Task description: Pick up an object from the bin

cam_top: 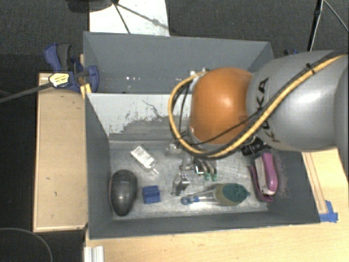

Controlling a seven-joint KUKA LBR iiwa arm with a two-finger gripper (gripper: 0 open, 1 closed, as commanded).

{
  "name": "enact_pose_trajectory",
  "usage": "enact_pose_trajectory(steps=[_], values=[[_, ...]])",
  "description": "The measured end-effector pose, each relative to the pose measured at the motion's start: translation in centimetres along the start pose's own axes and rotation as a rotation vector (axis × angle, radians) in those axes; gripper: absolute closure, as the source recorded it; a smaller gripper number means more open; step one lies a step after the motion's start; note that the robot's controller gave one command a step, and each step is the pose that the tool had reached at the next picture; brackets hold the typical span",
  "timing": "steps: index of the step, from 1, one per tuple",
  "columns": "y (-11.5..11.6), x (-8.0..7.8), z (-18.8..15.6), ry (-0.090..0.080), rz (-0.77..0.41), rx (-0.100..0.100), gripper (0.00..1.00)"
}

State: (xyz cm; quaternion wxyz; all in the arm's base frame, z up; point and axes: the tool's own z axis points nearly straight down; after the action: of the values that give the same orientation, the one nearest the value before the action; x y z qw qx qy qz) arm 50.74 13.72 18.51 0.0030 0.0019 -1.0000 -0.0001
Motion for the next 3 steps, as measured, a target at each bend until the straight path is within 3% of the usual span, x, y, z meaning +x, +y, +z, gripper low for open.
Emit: enact_pose_trajectory(steps=[1, 2, 3], values=[[3.6, -8.3, 11.6, -0.015, -0.006, -0.004, 0.00], [3.2, -8.0, 8.3, -0.013, 0.077, -0.003, 0.00], [3.2, -8.4, 8.4, -0.013, 0.243, -0.004, 0.00]])
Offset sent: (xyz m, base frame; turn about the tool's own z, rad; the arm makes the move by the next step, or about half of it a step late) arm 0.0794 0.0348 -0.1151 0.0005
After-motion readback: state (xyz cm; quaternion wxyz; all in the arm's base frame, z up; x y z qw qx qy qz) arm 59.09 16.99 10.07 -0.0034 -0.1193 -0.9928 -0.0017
